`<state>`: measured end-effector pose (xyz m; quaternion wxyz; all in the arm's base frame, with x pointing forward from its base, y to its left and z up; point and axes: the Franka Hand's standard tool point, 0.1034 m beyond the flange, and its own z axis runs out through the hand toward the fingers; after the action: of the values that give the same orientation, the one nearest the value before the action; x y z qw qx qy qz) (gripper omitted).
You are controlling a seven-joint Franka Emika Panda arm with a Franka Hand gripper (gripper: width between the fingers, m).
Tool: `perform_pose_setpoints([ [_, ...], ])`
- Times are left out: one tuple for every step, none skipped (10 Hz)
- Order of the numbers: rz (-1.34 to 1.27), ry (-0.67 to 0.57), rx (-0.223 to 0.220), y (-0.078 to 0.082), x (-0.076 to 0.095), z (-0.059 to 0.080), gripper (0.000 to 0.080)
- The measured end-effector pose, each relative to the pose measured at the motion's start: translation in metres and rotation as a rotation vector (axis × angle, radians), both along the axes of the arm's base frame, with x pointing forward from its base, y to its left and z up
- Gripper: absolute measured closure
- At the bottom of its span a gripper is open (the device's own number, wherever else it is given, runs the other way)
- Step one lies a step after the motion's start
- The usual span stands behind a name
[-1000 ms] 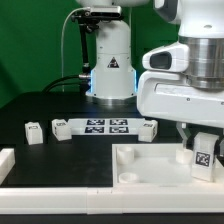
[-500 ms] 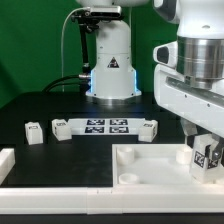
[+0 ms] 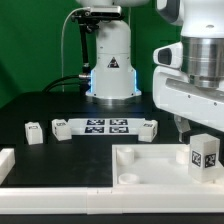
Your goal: Assemble one leg
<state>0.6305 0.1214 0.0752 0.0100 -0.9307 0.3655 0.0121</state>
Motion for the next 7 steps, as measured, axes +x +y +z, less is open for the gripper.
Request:
perform_pose_setpoints([
  [0.213, -0.020, 0.004, -0.0014, -0.0025, -0.0014, 0.0151],
  [0.402, -0.030, 0.005, -0.0011, -0.0047, -0.0022, 0.0151],
  [0.526, -0.041, 0.005, 0.0019, -0.0057, -0.0023, 0.0150],
  [0.684, -0.042, 0.003, 0.0029, -0.0066, -0.0026, 0.0150],
  [0.804, -0.042, -0.007, 0.0040, -0.0069, -0.0027, 0.0150],
  [0.895, -0.039, -0.021, 0.0067, -0.0074, -0.0026, 0.0150],
  [1.025, -0.042, -0.025, 0.0057, -0.0067, -0.0024, 0.0150],
])
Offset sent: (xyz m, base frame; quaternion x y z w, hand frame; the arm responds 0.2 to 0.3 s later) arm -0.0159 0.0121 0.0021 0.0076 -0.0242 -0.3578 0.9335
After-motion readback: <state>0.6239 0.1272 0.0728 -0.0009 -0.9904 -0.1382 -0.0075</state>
